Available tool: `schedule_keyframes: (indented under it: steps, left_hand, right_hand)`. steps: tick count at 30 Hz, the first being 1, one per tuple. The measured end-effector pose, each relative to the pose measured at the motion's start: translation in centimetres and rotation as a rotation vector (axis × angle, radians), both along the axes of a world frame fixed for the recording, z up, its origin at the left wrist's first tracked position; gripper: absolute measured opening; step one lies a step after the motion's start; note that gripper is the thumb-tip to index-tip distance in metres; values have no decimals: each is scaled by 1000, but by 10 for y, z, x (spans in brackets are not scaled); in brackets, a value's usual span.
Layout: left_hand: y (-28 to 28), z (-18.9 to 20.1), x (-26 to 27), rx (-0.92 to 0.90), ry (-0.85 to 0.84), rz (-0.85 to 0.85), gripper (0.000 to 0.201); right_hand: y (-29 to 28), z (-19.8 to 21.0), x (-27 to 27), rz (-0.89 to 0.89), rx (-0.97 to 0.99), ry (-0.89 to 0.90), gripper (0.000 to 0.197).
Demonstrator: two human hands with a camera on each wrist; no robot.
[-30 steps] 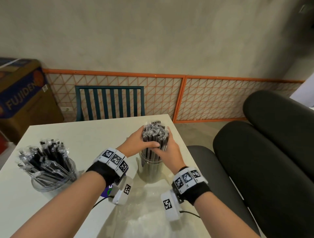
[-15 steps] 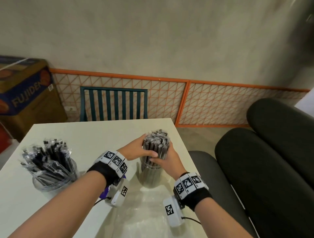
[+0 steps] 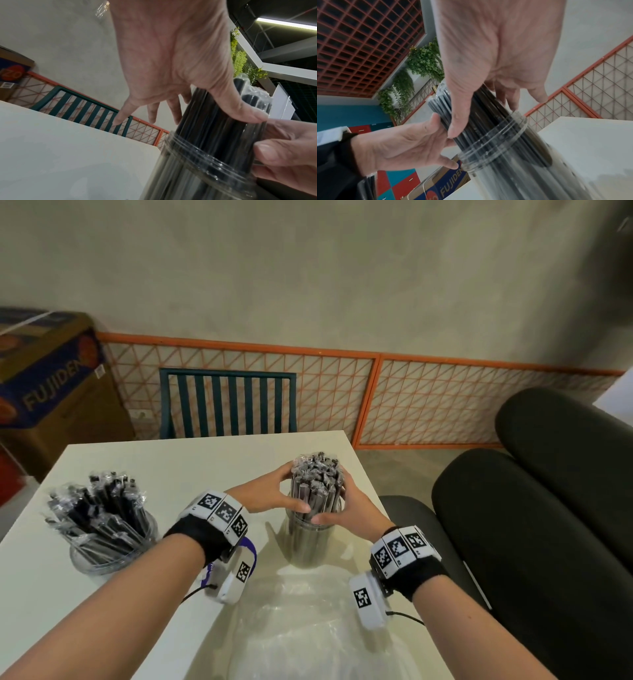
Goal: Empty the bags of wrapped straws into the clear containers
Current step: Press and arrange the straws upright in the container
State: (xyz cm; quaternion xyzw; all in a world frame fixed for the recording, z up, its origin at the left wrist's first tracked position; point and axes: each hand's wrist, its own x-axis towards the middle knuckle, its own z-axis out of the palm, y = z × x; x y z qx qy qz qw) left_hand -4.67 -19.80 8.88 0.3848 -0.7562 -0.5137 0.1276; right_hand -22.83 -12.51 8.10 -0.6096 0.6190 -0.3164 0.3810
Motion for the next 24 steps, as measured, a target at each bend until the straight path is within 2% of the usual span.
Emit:
schedule_keyframes:
  steps: [9,13,14,16,18,19,22,24]
  left_hand:
    - [9,-1,4,14,-10,79,97]
    - [24,-2,13,15,-94,195,97]
    - [30,-2,17,5,-100,237,94]
    - [44,-4,30,-19,-81,314,86]
    - [60,-3,48,24,-71,334,75]
    - [72,-3,60,75,-91,317,68]
    - [102,0,96,210,-206,221,54]
    - [121,4,123,251,-369,185,57]
  right_hand:
    - [2,-6,-5,-35,22,-16,103]
    - [13,-4,-9,-103,141,140,110]
    - [18,-5,-11,-136,170,200,105]
    - [29,-7,-16,-178,254,338,81]
    - [43,-7,-19,-120,336,389,43]
    - [52,-6,-16,-54,354,391,32]
    - [68,5,3,143,340,325,46]
    - [73,17,30,253,301,255,53]
